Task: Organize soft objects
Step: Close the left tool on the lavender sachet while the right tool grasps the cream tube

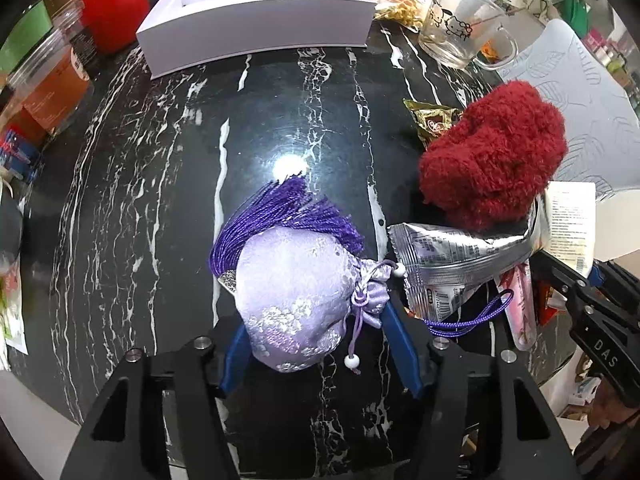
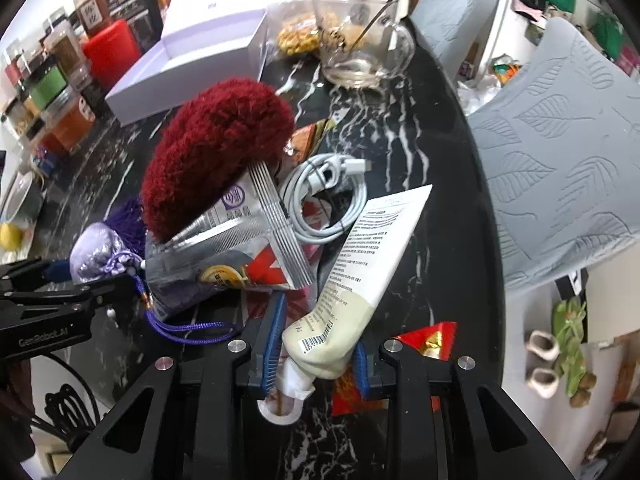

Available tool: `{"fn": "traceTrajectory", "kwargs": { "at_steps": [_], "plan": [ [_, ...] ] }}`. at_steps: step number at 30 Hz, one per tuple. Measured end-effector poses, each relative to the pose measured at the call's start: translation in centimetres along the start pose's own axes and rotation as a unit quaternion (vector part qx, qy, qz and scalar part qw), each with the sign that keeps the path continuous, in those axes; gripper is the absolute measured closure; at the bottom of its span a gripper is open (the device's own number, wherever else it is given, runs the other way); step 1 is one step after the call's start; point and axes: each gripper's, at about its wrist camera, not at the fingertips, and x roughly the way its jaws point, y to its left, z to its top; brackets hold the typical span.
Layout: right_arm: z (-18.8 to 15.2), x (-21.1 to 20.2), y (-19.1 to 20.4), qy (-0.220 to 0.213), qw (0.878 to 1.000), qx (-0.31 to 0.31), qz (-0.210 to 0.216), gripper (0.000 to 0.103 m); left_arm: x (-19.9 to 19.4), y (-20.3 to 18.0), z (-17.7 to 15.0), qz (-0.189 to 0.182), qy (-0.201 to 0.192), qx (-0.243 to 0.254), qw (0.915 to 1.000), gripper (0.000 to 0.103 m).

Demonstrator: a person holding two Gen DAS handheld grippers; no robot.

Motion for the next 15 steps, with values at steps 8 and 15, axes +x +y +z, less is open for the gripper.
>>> {"fn": "traceTrajectory", "kwargs": {
  "at_steps": [8, 15],
  "plan": [
    [-0.4, -1.3, -0.5, -0.006, 1.0, 0.008, -0.001, 0.074, -1.1, 0.6, -0.4, 0.0, -0.006, -0.007, 1.0, 0.047],
    [-1.1, -2.5, -0.2, -0.01, 1.0, 0.008, 0.006, 0.074, -2.9, 0.7, -1.6, 0.001, -0.013, -0.009, 0.9999, 0.048]
  ]
}}
